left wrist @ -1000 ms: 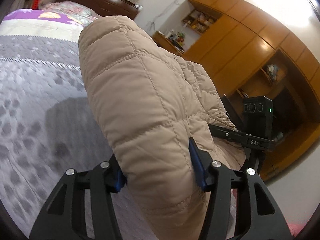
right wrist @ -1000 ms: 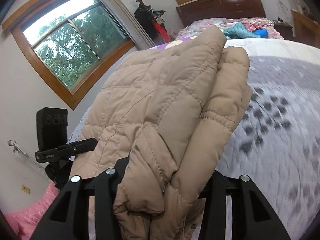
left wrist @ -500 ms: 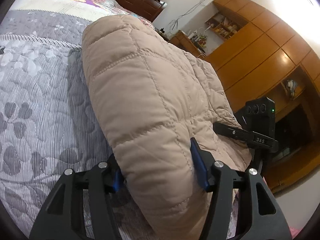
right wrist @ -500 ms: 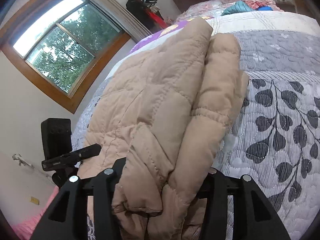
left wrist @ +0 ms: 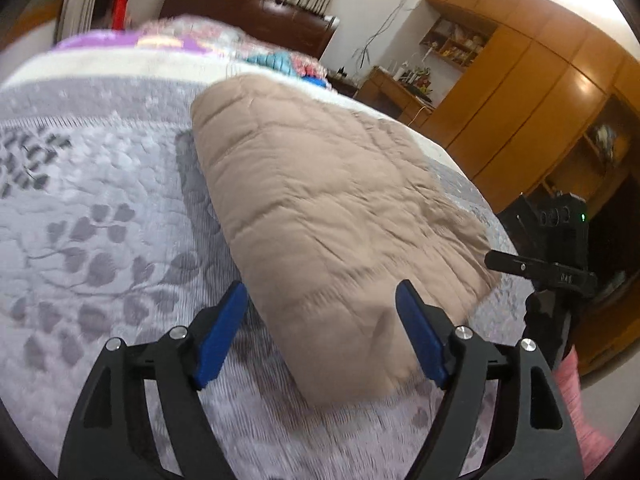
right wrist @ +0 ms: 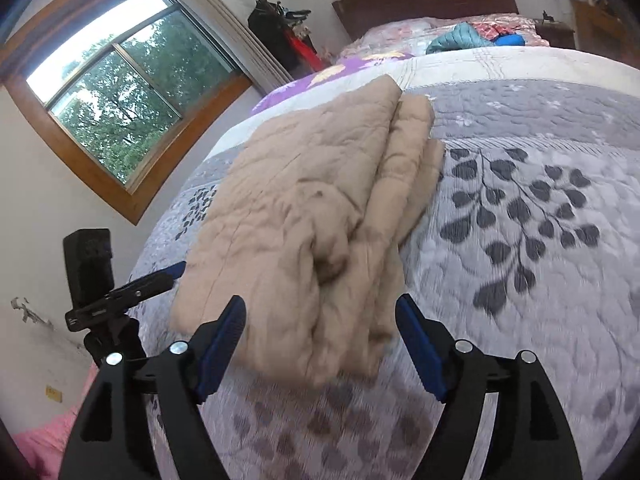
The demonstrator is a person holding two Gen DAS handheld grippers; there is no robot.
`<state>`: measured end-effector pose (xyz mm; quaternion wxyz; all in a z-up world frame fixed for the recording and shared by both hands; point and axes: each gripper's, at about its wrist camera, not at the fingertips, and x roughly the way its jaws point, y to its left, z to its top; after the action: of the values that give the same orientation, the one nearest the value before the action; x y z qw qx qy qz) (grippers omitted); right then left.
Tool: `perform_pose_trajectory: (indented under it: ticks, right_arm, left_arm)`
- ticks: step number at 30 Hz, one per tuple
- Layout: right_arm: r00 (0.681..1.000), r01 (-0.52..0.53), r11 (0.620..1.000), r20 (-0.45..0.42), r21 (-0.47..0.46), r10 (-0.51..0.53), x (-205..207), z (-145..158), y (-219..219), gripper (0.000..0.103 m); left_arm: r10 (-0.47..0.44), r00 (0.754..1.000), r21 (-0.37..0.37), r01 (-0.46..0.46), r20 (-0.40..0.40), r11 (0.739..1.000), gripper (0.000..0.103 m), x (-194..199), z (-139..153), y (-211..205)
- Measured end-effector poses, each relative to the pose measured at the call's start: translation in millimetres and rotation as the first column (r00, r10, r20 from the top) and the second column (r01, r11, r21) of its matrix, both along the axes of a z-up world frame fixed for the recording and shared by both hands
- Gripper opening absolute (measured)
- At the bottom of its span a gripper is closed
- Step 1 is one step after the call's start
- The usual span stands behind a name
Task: Fold large clothes
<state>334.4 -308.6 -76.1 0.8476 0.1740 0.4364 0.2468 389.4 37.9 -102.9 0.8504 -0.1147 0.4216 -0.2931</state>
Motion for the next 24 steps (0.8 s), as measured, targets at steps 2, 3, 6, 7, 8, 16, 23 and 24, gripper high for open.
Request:
perform_pose_trajectory:
  ticks: [2,3,6,7,8,16,23,24]
  right_arm:
    - [1.000,0.017,1.000,-0.004,-0.020,-0.017,-5.5,-2.6,-1.6,0.078]
    - [0.999,0.032,0.999,-0.006,-0.039,-0.032,-7.1,-6.2,-2.1,0.078]
    - [0.997,0.058,0.998,-0.054,-0.015,-0.059,-7.3,-22.9,-10.0,0.077]
    - [0.996,0.062,0.998,-0.065,-0.011,-0.063,-6.2,-27.8,-10.4,0.077]
    - [0.995,0.066,0.998,-0.073,-0.014,-0.066,-6.6,-32.6,-10.3,0.077]
    - [0.992,0.088,0.995,-0.093,-0.042,-0.091,-10.7,-41.5,-7.3,0.076]
    - [0.989,0.145,0.971,0.021,-0.190,-0.144,-55.6,6.2,16.1,0.088]
    - [0.989,0.151,0.967,0.032,-0.205,-0.147,-62.3,10.4,20.4,0.093]
  left_arm:
    - [0.006,1.000,0.035,-0.007,0.020,0.999,0.078,-14.2,-0.9,6.7]
    - [0.011,1.000,0.048,-0.012,0.021,0.999,0.078,-17.1,-3.3,7.5]
    - [0.025,1.000,0.095,-0.025,0.001,0.995,0.079,-18.3,-12.8,-2.0]
    - [0.027,1.000,0.094,-0.026,-0.013,0.995,0.079,-17.6,-16.6,-2.9]
    - [0.029,0.999,0.095,-0.027,-0.020,0.995,0.079,-15.7,-17.2,-10.2]
    - [0.042,0.998,0.120,-0.037,-0.040,0.992,0.080,-16.7,-28.2,-11.7]
    - [0.080,0.997,0.214,-0.082,0.016,0.973,0.088,-50.3,4.8,-16.1]
    - [0.084,0.996,0.220,-0.087,0.023,0.972,0.089,-54.7,8.0,-16.7]
